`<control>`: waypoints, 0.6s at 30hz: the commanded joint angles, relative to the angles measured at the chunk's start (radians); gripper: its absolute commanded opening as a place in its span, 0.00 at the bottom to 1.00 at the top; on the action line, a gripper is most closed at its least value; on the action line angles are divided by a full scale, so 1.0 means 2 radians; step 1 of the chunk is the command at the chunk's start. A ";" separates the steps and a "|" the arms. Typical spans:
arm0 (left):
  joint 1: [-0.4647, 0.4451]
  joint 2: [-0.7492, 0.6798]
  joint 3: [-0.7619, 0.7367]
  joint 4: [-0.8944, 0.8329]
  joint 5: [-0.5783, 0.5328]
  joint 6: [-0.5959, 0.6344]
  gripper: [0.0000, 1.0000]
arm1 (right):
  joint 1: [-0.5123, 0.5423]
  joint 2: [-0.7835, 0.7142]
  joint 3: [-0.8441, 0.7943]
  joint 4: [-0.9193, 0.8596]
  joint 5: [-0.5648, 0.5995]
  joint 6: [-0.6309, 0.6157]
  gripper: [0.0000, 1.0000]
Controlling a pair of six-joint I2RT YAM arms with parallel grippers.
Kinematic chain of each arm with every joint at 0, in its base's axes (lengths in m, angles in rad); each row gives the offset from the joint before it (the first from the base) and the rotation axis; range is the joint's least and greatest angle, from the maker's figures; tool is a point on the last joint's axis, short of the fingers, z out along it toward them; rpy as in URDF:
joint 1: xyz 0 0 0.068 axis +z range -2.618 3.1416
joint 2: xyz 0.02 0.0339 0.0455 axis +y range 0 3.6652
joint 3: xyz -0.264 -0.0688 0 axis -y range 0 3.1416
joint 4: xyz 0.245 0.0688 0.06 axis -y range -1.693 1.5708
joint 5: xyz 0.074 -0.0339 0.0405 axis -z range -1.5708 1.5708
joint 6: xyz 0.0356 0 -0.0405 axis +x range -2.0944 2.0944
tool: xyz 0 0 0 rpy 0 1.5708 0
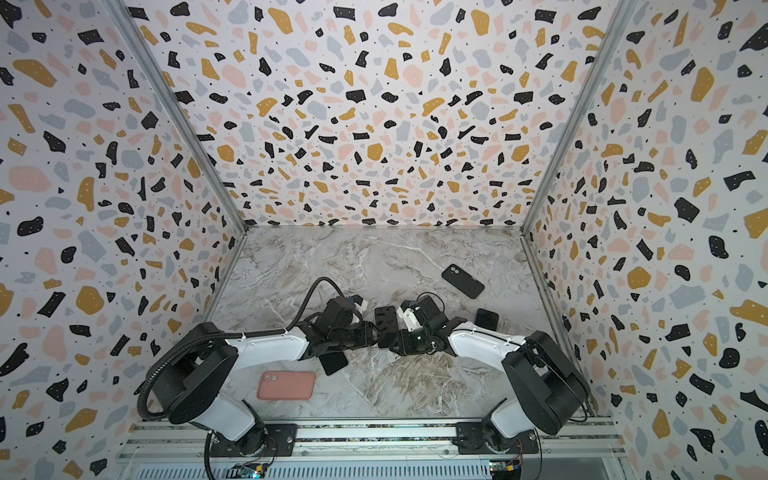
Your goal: Put the phone into the phone case
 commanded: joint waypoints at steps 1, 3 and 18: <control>-0.002 -0.012 -0.010 -0.004 0.012 -0.033 0.48 | -0.012 0.000 0.002 0.005 0.011 0.015 0.38; -0.002 -0.010 -0.010 -0.011 0.011 -0.034 0.48 | -0.019 0.007 0.005 0.012 0.011 0.021 0.38; -0.002 0.011 -0.010 -0.008 0.008 -0.040 0.31 | -0.024 0.025 0.011 0.034 0.001 0.026 0.39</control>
